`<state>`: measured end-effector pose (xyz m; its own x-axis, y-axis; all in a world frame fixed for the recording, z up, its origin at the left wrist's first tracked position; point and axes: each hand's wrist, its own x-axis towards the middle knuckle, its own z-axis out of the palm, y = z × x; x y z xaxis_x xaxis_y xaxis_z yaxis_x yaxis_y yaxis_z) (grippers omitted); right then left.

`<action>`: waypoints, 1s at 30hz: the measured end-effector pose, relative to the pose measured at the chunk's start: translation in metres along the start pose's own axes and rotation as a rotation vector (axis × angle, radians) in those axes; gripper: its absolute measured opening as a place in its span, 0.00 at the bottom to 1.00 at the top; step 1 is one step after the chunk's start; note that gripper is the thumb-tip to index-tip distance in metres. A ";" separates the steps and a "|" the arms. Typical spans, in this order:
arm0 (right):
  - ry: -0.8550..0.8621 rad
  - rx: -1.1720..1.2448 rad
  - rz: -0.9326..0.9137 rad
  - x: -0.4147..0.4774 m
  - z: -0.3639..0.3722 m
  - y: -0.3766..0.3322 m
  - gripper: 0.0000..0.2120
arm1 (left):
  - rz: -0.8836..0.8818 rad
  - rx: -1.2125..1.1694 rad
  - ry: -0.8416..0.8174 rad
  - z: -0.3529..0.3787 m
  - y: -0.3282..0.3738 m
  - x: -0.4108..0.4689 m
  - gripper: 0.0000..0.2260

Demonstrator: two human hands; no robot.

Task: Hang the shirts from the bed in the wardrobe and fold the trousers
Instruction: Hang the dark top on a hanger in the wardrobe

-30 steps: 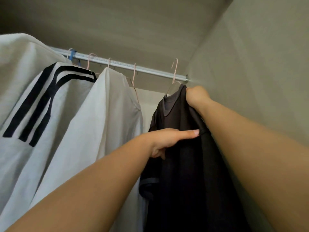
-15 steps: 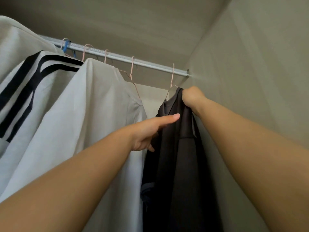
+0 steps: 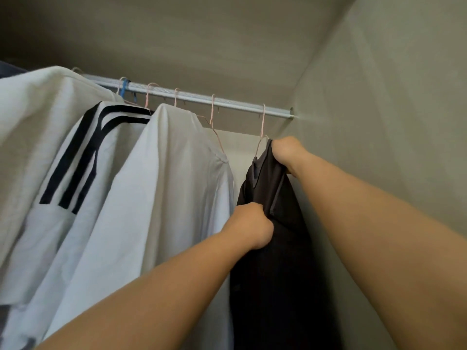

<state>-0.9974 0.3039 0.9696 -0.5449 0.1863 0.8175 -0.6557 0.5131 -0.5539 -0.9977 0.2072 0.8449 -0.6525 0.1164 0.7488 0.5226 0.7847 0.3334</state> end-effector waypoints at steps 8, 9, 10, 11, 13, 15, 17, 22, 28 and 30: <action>-0.030 -0.082 -0.027 -0.029 -0.008 -0.014 0.07 | 0.096 0.143 0.302 -0.022 0.001 -0.031 0.08; -0.041 -0.065 -0.022 -0.038 -0.007 -0.013 0.08 | 0.110 0.156 0.342 -0.023 0.002 -0.036 0.08; -0.063 -0.028 -0.012 -0.047 -0.005 -0.012 0.09 | 0.126 0.168 0.376 -0.024 0.003 -0.042 0.08; -0.088 0.004 -0.003 -0.055 -0.002 -0.009 0.12 | 0.139 0.177 0.401 -0.025 0.003 -0.047 0.10; -0.144 0.031 0.009 -0.073 0.006 0.000 0.18 | 0.135 0.191 0.421 -0.026 0.000 -0.059 0.16; -0.191 0.067 0.006 -0.091 0.011 0.007 0.22 | 0.130 0.196 0.416 -0.027 -0.004 -0.070 0.24; -0.228 0.135 -0.027 -0.104 0.017 0.011 0.23 | 0.154 0.185 0.414 -0.028 -0.007 -0.083 0.30; -0.281 0.295 -0.133 -0.138 0.033 0.022 0.21 | 0.199 0.248 0.392 -0.020 -0.018 -0.117 0.36; -0.274 0.271 -0.143 -0.183 0.034 0.035 0.26 | 0.187 0.584 0.493 -0.029 -0.023 -0.170 0.34; -0.249 0.244 -0.168 -0.215 0.038 0.040 0.26 | 0.147 0.727 0.485 -0.030 -0.023 -0.199 0.33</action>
<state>-0.9266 0.2528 0.7656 -0.5098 -0.1076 0.8535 -0.8354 0.2990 -0.4613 -0.8641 0.1479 0.7054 -0.2152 0.1048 0.9709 -0.0030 0.9941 -0.1080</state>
